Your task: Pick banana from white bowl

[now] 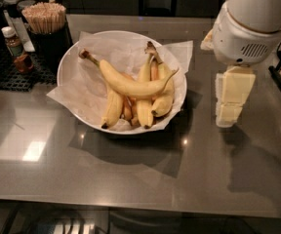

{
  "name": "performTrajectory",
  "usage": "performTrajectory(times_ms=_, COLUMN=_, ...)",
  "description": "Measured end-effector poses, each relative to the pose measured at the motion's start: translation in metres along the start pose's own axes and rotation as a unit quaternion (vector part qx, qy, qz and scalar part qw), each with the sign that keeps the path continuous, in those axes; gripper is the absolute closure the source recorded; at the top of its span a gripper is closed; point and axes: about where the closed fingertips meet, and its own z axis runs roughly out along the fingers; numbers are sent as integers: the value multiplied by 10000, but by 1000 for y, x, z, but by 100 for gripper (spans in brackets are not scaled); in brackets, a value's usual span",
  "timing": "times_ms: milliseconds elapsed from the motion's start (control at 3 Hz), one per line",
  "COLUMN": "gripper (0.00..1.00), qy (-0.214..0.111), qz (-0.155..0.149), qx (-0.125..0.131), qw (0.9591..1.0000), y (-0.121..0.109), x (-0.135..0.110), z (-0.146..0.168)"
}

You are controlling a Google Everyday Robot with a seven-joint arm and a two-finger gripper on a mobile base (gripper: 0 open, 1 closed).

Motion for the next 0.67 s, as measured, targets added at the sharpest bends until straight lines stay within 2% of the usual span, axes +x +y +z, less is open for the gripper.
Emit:
performTrajectory(times_ms=333, gripper=0, qy=6, qz=-415, qx=71, qw=9991, y=-12, x=-33, z=-2)
performTrajectory(times_ms=667, gripper=0, qy=-112, qz=-639, qx=131, qw=9978, y=-23, x=-55, z=-13)
